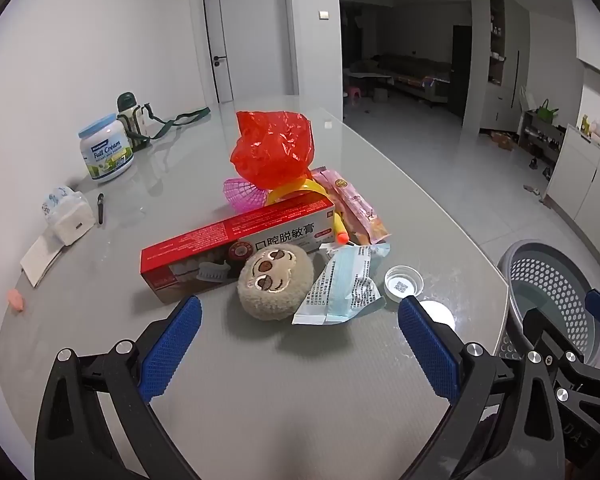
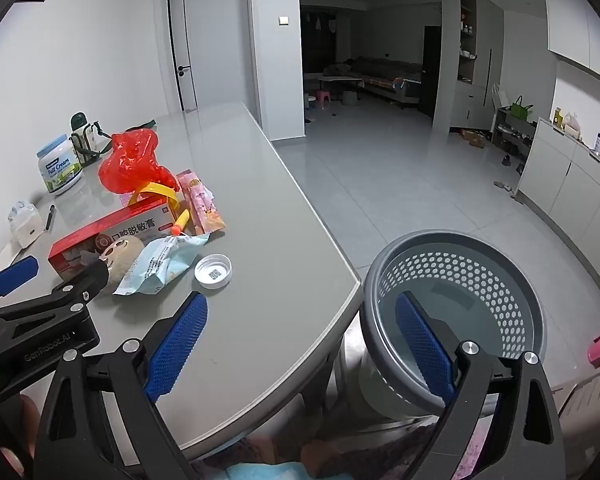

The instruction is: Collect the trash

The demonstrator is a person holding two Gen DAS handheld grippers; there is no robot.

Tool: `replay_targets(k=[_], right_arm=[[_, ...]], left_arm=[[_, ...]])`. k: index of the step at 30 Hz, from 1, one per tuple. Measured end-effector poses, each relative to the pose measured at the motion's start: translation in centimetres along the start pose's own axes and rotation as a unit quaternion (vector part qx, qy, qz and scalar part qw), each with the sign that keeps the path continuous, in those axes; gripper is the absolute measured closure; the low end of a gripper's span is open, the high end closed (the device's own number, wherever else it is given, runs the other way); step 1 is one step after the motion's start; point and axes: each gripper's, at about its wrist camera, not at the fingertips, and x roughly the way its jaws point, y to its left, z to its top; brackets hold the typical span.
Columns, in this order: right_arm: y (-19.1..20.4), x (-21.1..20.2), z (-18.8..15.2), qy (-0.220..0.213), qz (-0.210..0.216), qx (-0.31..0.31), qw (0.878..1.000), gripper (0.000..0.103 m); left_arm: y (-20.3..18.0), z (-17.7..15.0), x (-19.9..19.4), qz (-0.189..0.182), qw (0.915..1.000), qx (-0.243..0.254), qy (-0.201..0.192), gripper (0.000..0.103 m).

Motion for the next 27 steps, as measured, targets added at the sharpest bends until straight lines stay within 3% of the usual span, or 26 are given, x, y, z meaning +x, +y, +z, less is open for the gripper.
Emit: replay_targets(k=[27], right_arm=[[-0.2,-0.6,0.1,-0.004,0.001,0.001,1.0,0.012]], left_arm=[[-0.1,0.0,-1.1,0.005,0.9998,0.007,-0.016,0.006]])
